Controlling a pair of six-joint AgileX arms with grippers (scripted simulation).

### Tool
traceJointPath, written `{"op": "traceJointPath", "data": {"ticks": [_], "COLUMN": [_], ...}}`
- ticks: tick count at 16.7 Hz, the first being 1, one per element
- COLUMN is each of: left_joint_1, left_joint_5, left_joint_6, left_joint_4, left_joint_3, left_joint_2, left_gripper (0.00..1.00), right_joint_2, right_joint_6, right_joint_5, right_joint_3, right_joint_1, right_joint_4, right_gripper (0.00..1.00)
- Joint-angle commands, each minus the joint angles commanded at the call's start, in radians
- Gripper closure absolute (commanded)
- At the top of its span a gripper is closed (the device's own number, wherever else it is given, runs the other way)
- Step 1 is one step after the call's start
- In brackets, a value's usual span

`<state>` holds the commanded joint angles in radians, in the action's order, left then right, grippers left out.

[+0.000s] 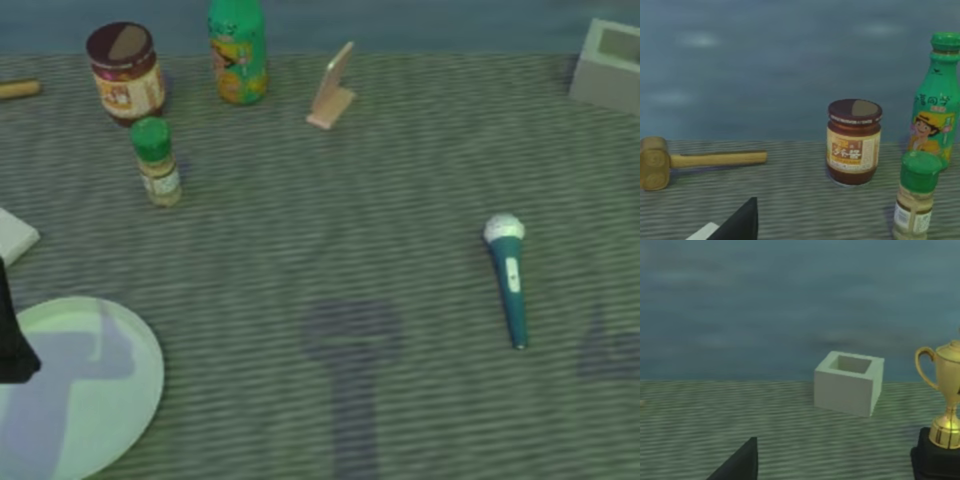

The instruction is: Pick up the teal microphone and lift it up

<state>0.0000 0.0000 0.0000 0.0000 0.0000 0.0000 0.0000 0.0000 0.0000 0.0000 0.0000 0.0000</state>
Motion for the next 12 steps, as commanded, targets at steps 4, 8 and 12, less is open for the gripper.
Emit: {"op": "traceJointPath", "data": {"ticks": [4, 8, 12], "left_joint_1": [0.000, 0.000, 0.000], "left_joint_5": [0.000, 0.000, 0.000], "left_joint_6": [0.000, 0.000, 0.000], "left_joint_4": [0.000, 0.000, 0.000], "left_joint_3": [0.000, 0.000, 0.000], "left_joint_2": [0.000, 0.000, 0.000], "left_gripper": [0.00, 0.00, 0.00], "right_joint_2": [0.031, 0.221, 0.566], "right_joint_6": [0.008, 0.057, 0.141], "right_joint_5": [-0.001, 0.004, 0.014], "right_joint_3": [0.025, 0.163, 0.390], "right_joint_1": [0.011, 0.064, 0.139], "right_joint_4": [-0.022, -0.137, -0.300], "right_gripper": [0.00, 0.00, 0.00]}}
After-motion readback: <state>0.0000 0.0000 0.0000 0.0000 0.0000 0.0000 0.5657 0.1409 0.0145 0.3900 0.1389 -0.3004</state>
